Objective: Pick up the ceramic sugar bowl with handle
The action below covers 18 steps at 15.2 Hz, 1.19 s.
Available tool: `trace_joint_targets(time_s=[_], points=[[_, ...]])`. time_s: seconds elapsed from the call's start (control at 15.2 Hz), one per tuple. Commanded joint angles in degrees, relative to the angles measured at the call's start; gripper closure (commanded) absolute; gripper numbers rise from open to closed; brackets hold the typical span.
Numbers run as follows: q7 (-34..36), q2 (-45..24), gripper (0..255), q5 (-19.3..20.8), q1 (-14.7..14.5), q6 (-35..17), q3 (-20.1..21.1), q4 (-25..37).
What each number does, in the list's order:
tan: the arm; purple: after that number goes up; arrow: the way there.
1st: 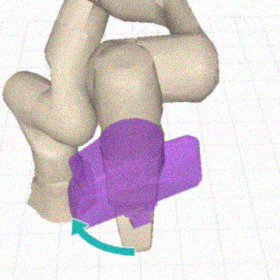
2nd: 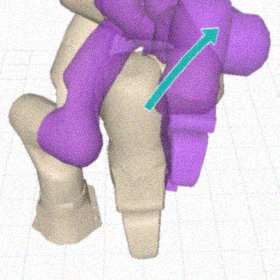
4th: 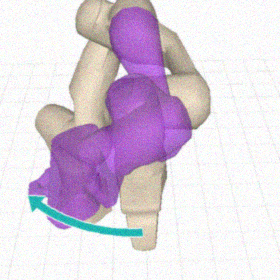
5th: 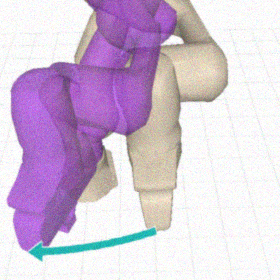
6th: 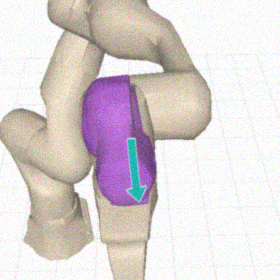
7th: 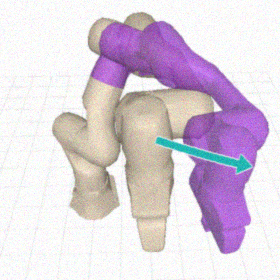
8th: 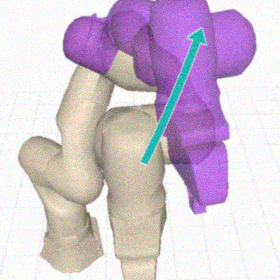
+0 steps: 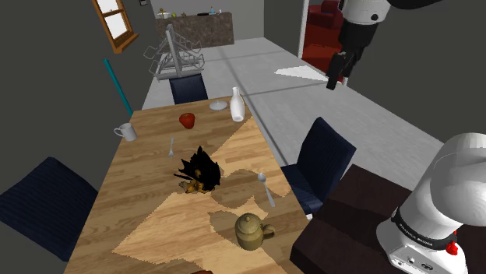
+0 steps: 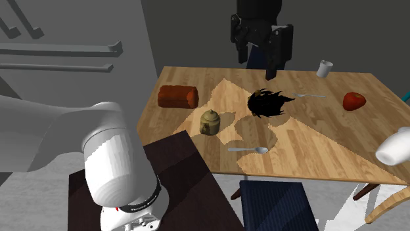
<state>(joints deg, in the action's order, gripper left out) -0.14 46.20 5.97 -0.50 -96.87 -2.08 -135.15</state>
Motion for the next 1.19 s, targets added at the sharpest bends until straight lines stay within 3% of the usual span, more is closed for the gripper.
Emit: trace_joint_targets(time_s=[0.0,0.59,1.12], points=[[0.00,0.00,0,0.00,0.00,0.00,0.00,0.00],[5.81,-0.99,0,-3.47,-3.09,-13.17,5.15,-13.89],[11.32,-7.87,0,-6.85,-6.55,-27.19,10.57,-22.37]])
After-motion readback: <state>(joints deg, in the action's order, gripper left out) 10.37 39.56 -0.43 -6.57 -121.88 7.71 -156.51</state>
